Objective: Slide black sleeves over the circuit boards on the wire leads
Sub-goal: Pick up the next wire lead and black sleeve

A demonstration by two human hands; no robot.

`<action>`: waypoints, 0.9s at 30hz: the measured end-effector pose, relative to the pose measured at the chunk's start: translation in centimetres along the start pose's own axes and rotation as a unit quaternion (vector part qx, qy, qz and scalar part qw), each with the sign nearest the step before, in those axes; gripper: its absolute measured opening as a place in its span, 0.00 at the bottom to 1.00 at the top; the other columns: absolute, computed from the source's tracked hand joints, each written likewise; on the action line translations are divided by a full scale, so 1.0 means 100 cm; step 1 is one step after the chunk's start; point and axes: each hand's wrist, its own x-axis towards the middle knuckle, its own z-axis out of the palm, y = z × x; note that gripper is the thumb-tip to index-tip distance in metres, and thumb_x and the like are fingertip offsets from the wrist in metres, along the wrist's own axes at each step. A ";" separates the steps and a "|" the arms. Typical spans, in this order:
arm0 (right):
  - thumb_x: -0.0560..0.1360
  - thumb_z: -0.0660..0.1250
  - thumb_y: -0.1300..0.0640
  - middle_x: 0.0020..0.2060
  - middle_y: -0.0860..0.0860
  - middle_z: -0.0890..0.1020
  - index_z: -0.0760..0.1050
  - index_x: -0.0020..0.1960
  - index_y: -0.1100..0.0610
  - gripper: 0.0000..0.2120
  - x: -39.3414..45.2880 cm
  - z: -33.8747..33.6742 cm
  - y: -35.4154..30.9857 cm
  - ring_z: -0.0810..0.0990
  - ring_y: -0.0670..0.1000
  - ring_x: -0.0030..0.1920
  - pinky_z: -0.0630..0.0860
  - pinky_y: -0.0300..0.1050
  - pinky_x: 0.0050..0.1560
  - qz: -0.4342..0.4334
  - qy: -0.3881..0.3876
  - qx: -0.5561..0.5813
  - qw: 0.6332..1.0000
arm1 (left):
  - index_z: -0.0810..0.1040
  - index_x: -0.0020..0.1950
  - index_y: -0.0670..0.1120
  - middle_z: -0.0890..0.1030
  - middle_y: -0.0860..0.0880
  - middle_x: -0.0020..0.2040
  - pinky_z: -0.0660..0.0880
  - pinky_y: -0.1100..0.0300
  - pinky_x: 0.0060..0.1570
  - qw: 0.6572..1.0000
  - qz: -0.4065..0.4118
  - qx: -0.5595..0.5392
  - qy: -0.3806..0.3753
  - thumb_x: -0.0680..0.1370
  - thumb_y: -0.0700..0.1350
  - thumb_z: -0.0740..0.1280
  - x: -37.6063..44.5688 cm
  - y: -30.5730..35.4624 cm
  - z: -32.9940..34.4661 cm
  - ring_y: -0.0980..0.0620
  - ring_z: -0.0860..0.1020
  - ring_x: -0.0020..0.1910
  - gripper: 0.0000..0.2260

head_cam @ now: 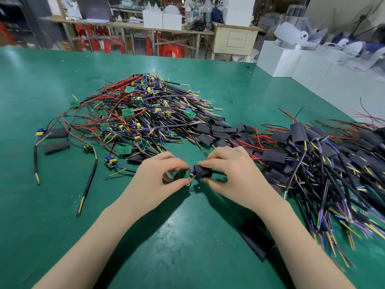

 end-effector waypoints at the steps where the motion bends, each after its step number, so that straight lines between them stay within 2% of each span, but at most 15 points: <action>1: 0.67 0.74 0.55 0.46 0.47 0.80 0.82 0.52 0.51 0.13 0.000 0.001 -0.001 0.79 0.52 0.47 0.70 0.51 0.49 -0.003 -0.002 0.009 1.000 | 0.84 0.51 0.47 0.79 0.50 0.43 0.77 0.59 0.41 1.000 0.001 -0.003 0.000 0.70 0.43 0.77 0.000 0.001 0.001 0.55 0.76 0.41 0.10; 7: 0.68 0.73 0.57 0.46 0.49 0.79 0.82 0.53 0.53 0.13 0.001 0.007 -0.004 0.79 0.53 0.45 0.68 0.46 0.46 -0.020 -0.015 0.026 0.999 | 0.81 0.52 0.45 0.81 0.49 0.44 0.75 0.65 0.42 1.000 -0.008 -0.015 0.004 0.68 0.37 0.77 -0.001 0.001 0.003 0.56 0.77 0.43 0.15; 19: 0.66 0.75 0.61 0.46 0.51 0.79 0.82 0.53 0.56 0.15 0.000 0.007 -0.005 0.76 0.49 0.44 0.71 0.45 0.46 -0.033 -0.001 0.065 0.997 | 0.80 0.48 0.44 0.81 0.50 0.40 0.78 0.57 0.40 0.999 -0.025 -0.045 0.010 0.66 0.36 0.79 0.000 0.004 0.002 0.52 0.78 0.41 0.15; 27: 0.69 0.73 0.56 0.45 0.49 0.79 0.82 0.54 0.54 0.13 -0.001 0.006 -0.005 0.75 0.47 0.45 0.68 0.45 0.49 -0.027 -0.015 0.084 0.996 | 0.78 0.47 0.43 0.80 0.51 0.40 0.77 0.57 0.42 0.999 0.002 -0.037 0.002 0.66 0.32 0.76 0.000 0.005 0.001 0.53 0.79 0.41 0.14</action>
